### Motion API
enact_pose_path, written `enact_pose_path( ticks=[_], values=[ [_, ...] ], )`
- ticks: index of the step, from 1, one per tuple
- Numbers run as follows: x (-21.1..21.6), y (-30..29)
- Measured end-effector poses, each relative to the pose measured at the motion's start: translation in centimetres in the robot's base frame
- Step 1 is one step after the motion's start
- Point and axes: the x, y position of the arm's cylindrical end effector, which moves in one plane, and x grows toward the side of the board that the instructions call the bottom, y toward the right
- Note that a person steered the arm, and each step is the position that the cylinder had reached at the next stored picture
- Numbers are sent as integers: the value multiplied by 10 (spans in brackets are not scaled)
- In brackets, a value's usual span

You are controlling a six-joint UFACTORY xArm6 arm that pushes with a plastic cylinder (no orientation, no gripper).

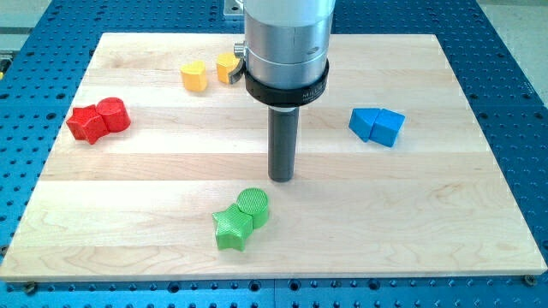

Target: Push the yellow blocks towards the top of the red blocks

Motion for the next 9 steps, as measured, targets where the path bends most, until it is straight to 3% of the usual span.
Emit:
enact_pose_path(
  ticks=[3, 6, 7, 9],
  values=[
    [3, -19],
    [-176, 3],
    [-190, -41],
    [-201, -52]
  ],
)
